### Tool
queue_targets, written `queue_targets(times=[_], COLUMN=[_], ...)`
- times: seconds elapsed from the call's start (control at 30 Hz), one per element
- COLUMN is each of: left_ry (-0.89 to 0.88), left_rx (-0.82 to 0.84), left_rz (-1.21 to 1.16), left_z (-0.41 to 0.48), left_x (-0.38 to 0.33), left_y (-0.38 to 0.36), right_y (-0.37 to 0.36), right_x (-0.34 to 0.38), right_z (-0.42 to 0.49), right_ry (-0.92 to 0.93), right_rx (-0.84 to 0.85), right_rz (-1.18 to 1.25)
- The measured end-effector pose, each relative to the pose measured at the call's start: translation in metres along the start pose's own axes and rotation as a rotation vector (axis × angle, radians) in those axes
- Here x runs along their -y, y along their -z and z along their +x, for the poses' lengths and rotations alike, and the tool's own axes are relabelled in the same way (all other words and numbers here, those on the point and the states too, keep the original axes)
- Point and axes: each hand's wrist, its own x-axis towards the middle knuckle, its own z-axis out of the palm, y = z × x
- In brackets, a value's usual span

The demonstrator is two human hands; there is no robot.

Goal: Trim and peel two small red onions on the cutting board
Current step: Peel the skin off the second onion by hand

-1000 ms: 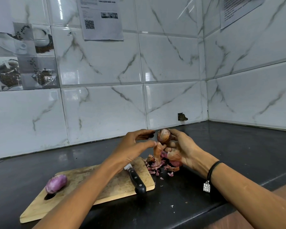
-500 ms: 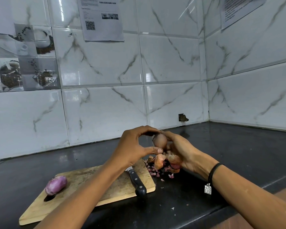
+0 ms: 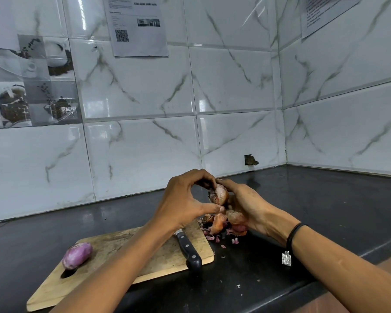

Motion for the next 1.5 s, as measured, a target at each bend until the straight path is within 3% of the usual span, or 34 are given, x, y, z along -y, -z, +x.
queue_targets(times=[0.17,0.7,0.93,1.5], left_ry=[-0.015,0.046,0.068,0.057], left_rx=[-0.047,-0.027,-0.099,-0.047], left_rz=[0.026,-0.089,-0.186,-0.161], left_z=[-0.001,0.001,0.005,0.005], left_x=[-0.002,-0.003,-0.003,-0.001], left_y=[-0.004,0.0,0.001,0.004], right_y=[-0.002,0.0,0.007,0.014], right_x=[0.003,0.003,0.003,0.001], right_z=[0.0,-0.001,0.004,0.011], right_ry=[-0.007,-0.015,0.008,-0.043], right_rx=[-0.023,0.032,0.146,0.038], right_rz=[0.125,0.19,0.086,0.39])
